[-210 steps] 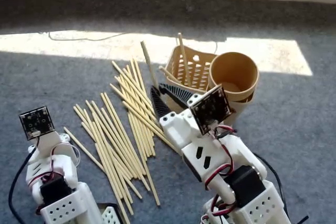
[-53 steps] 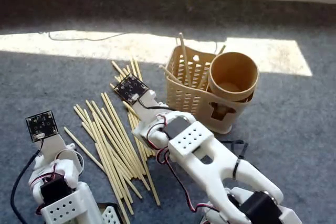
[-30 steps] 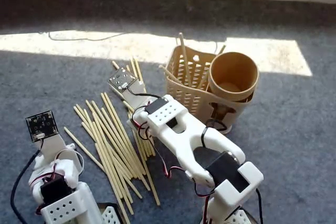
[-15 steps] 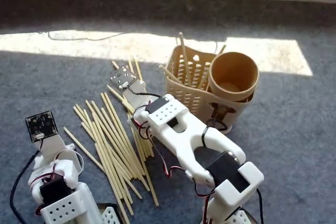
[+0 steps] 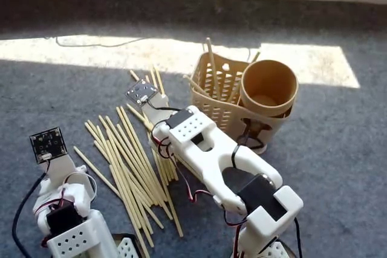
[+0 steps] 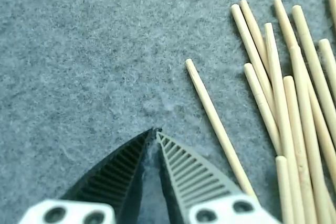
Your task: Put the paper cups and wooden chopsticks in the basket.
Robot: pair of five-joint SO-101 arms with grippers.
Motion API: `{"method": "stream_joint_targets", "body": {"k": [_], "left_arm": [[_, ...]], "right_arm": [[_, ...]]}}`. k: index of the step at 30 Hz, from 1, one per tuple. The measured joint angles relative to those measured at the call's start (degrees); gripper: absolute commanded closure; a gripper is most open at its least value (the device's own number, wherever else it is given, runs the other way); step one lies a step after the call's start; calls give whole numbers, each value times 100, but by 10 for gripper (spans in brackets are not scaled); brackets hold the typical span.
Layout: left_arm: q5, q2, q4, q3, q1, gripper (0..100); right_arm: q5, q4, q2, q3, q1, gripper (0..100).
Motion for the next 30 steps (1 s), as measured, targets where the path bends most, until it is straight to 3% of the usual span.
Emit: {"method": "stream_joint_targets", "body": {"k": [3, 16, 22, 30], "left_arm": [[0, 0, 0, 0, 0, 993], [0, 0, 0, 0, 0, 993], [0, 0, 0, 0, 0, 993], [0, 0, 0, 0, 0, 993]], "right_arm": [[0, 70, -220, 70, 0, 997], [0, 70, -738, 404, -18, 987], [-9, 70, -738, 563, -343, 875], [-9, 62, -738, 695, -563, 875]]}}
